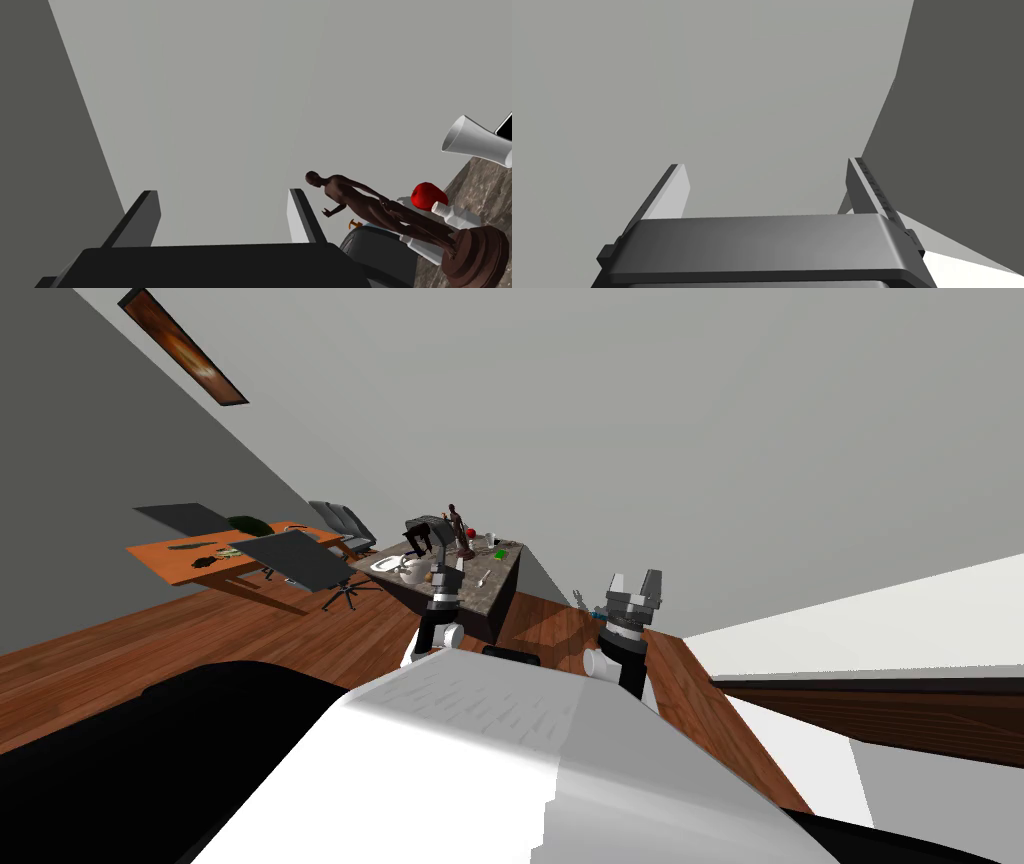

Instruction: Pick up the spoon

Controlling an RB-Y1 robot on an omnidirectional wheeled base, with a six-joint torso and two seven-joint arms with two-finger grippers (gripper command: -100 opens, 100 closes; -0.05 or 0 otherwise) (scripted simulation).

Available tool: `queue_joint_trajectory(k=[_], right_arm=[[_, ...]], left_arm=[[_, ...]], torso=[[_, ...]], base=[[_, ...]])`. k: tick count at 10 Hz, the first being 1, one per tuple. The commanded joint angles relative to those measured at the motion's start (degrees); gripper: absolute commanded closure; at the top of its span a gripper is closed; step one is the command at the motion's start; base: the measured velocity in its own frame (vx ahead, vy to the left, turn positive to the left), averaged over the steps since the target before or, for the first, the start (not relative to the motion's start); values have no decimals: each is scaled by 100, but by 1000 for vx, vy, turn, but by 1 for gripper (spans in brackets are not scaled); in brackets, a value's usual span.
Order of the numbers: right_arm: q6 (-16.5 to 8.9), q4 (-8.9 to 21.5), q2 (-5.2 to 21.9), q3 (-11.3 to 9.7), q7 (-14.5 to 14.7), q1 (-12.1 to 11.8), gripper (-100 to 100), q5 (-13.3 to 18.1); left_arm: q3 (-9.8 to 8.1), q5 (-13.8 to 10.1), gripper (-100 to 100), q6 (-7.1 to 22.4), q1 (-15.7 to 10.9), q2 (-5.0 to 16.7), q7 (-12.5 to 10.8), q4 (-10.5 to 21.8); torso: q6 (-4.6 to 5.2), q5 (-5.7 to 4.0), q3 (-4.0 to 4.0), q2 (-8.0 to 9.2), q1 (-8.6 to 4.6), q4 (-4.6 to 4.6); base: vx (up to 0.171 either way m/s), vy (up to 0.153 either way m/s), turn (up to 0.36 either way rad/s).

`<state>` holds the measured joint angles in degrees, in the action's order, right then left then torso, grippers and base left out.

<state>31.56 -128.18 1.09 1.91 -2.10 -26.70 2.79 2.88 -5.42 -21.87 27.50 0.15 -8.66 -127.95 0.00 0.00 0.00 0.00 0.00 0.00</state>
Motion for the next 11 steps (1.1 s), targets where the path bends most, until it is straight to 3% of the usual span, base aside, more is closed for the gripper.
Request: queue_joint_trajectory(k=[1,6,7,9,10,11], right_arm=[[0,0,0,0,0,0,0,0],[0,0,-1,-1,0,0,0,0],[0,0,-1,-1,0,0,0,0],[0,0,-1,-1,0,0,0,0],[0,0,-1,-1,0,0,0,0],[0,0,-1,-1,0,0,0,0]], left_arm=[[-58,-41,-100,91,9,188,-82,13],[-497,-365,-100,745,76,957,-712,99],[-497,-365,-100,794,76,959,-724,99],[-757,-565,-100,1146,117,1300,-1080,142],[-757,-565,-100,1225,117,1300,-1110,142],[-899,-677,-100,1410,140,1470,-1322,163]], torso=[[0,0,0,0,0,0],[0,-8,1,2,-37,0],[0,-9,2,4,-40,1],[0,-8,-3,-6,-34,-1],[0,-9,-7,-13,-41,-3],[0,-8,-7,-12,-32,-3]], base=[[-1,-23,4],[-6,-89,17],[2,-86,11],[32,-105,15],[28,-84,14],[30,-83,7]])
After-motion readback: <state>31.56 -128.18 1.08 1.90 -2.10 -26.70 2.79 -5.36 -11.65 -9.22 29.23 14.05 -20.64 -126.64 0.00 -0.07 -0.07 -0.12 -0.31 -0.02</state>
